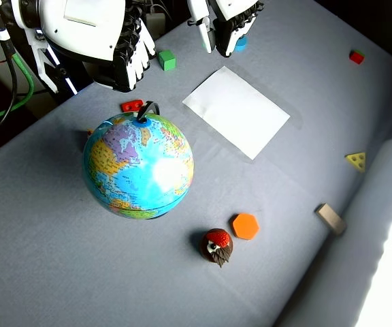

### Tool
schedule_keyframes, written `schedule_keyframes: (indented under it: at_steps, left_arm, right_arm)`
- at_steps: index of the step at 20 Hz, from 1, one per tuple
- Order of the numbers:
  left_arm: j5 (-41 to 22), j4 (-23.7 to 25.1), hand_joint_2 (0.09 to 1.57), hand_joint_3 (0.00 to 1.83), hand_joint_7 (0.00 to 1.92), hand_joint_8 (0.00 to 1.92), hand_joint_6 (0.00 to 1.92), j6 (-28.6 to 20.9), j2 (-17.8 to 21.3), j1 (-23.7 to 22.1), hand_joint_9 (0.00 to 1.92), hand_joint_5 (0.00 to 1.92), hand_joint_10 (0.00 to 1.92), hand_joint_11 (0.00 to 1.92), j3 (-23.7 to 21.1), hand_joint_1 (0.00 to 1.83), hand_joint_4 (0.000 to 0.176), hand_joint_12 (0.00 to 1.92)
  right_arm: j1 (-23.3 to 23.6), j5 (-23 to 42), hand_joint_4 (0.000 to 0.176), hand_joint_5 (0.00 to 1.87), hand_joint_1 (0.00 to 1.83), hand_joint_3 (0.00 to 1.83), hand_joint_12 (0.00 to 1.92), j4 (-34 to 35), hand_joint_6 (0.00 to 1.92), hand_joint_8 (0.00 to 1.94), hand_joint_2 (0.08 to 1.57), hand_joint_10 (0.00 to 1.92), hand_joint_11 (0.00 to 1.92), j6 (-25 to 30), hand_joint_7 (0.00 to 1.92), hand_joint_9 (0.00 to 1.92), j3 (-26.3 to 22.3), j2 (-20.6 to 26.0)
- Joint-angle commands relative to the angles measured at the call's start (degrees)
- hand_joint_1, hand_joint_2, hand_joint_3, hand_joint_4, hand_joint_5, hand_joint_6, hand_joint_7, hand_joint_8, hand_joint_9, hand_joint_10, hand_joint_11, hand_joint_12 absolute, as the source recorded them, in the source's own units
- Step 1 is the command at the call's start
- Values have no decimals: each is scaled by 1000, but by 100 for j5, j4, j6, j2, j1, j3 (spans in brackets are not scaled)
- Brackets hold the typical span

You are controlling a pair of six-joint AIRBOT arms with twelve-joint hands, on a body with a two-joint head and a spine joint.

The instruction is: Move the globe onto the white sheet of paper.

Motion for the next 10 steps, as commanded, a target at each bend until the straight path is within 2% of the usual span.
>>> schedule_keyframes:
  at_steps: [1,4,5,6,10]
  left_arm:
    - [-218,316,1221,188,42,52,65,-28,26,-19,50,14,107,0,1,6,35,282]
    - [-218,342,1221,188,42,52,65,-11,33,-20,50,14,107,0,-3,6,35,282]
    - [-218,366,1301,33,58,3,11,-9,34,-20,79,31,24,0,-6,0,36,221]
    - [-218,367,1308,21,59,1,7,3,34,-20,82,33,17,0,-11,0,35,217]
    - [-221,368,1306,9,61,0,0,47,37,6,86,24,10,0,-28,0,31,187]
  right_arm:
    - [43,330,0,76,0,371,150,-387,89,59,1039,43,0,44,98,84,-19,6]
    - [39,272,0,76,0,371,150,-386,89,59,1039,43,0,62,98,84,-19,20]
    - [38,259,0,103,0,94,101,-386,36,5,1176,18,0,63,116,91,-20,26]
    - [32,255,0,113,0,36,90,-386,18,0,1204,10,0,74,118,93,-20,34]
    - [16,-65,0,124,0,26,80,-420,18,4,1206,8,0,269,120,93,-19,170]
